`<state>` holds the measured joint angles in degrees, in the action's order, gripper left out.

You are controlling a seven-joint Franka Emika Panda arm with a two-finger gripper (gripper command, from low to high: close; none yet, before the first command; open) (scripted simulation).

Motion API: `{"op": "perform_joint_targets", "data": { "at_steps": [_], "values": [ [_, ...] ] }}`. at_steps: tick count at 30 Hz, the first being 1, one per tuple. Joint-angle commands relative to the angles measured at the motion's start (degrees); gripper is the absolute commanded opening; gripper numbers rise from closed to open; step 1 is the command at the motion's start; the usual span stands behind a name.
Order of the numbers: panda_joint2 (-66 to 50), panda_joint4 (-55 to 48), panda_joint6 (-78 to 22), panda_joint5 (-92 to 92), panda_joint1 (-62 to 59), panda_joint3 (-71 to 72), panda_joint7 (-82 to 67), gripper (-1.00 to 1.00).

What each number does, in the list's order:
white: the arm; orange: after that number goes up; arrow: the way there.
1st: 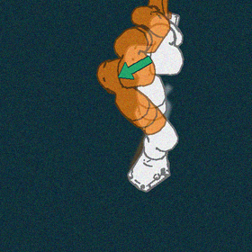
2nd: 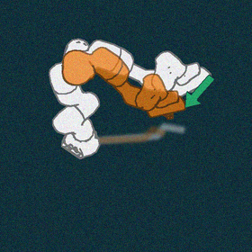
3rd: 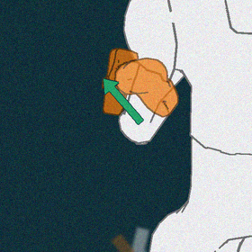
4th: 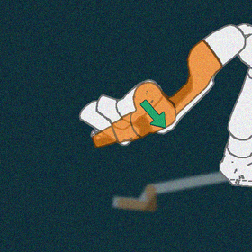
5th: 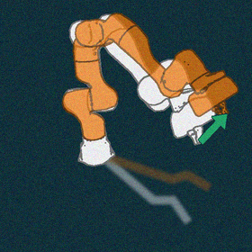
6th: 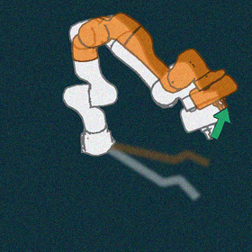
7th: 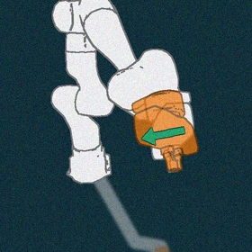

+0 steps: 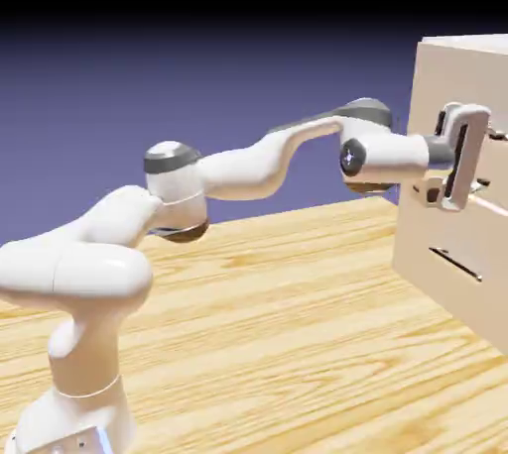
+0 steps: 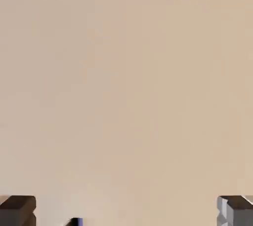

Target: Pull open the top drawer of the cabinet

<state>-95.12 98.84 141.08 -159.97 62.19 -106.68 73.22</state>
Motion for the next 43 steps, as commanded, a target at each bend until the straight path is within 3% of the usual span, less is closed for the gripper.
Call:
{"op": "perform_joint_targets", "data": {
  "at_steps": [1,9,10,39,40,43],
  "values": [
    [-0.08,-0.04,-0.02,-0.1,0.04,-0.06,0.02,0.0],
    [1.25,-14.38,5.46,0.53,-8.71,-0.13,2.37,0.0],
    [1.25,-14.39,5.46,0.53,-8.71,-0.13,2.37,-1.0],
    [-4.43,42.96,-13.05,4.46,30.23,-2.0,-3.8,-1.0],
    [-4.43,42.97,-13.05,4.46,30.24,-2.0,-3.8,1.0],
    [-5.1,47.12,-13.64,5.8,33.89,-2.61,-3.82,1.0]
  ]
}}
